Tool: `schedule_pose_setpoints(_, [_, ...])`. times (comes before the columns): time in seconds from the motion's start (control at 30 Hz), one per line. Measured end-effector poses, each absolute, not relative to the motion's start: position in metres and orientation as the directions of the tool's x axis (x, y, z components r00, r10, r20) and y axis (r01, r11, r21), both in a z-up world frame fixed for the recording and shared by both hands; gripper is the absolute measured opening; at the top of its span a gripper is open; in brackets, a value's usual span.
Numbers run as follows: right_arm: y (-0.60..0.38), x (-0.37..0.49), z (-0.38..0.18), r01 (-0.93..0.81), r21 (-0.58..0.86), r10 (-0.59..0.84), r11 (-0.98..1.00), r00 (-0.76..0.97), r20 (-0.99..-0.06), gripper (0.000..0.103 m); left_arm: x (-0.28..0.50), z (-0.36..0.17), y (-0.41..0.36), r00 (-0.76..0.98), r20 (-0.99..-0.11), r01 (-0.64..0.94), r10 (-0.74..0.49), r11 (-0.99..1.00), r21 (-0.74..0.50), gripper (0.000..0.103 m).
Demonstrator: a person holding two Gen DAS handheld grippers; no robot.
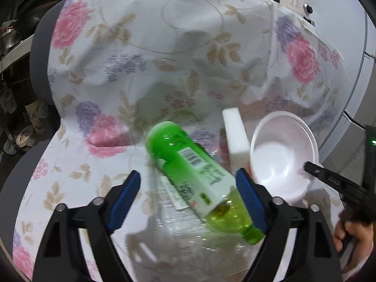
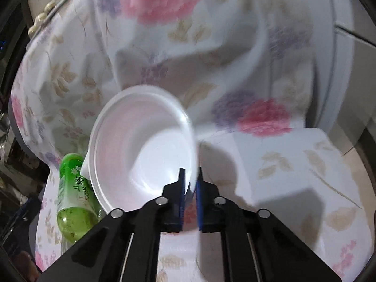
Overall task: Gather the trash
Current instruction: 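Grasp the white-orange bowl rim with the right gripper while the left reaches the green bottle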
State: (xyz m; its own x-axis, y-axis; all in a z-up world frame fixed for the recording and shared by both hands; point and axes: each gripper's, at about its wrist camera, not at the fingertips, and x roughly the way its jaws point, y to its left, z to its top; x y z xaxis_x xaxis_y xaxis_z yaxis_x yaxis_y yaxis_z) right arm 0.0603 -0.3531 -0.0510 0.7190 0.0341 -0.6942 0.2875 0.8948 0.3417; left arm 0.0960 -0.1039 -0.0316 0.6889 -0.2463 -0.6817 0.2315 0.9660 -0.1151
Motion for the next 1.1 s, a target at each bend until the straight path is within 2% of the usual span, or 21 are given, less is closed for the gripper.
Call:
schedule_pose_setpoints(0.13, [-0.360, 0.023, -0.043, 0.332, 0.295, -0.043, 0.896, 0.725, -0.688, 0.005, 0.094, -0.036, -0.128, 0.686, -0.690, 0.222, -0.232, 0.969, -0.104, 0.089])
schedule_pose_setpoints(0.37, [-0.376, -0.018, -0.039, 0.363, 0.302, -0.058, 0.881, 0.718, -0.694, 0.005, 0.098, -0.057, -0.154, 0.679, -0.729, 0.184, -0.085, 0.981, 0.057, 0.091])
schedule_pose_setpoints(0.67, [-0.371, -0.042, -0.033, 0.334, 0.349, -0.015, 0.875, 0.741, -0.671, 0.005, 0.080, -0.046, -0.103, 0.665, -0.745, 0.150, -0.053, 0.987, 0.064, 0.093])
schedule_pose_setpoints(0.77, [-0.368, -0.041, -0.037, 0.327, 0.365, 0.004, 0.872, 0.739, -0.674, 0.005, 0.079, -0.044, -0.090, 0.641, -0.763, 0.156, -0.082, 0.987, 0.025, 0.093])
schedule_pose_setpoints(1.0, [-0.365, -0.044, -0.039, 0.332, 0.357, -0.001, 0.873, 0.733, -0.680, 0.006, 0.098, -0.049, -0.110, 0.602, -0.777, 0.173, -0.185, 0.980, -0.100, 0.093])
schedule_pose_setpoints(1.1, [-0.369, -0.048, -0.038, 0.346, 0.353, -0.017, 0.869, 0.735, -0.678, 0.006, 0.095, -0.045, -0.133, 0.623, -0.762, 0.185, -0.178, 0.980, -0.077, 0.093])
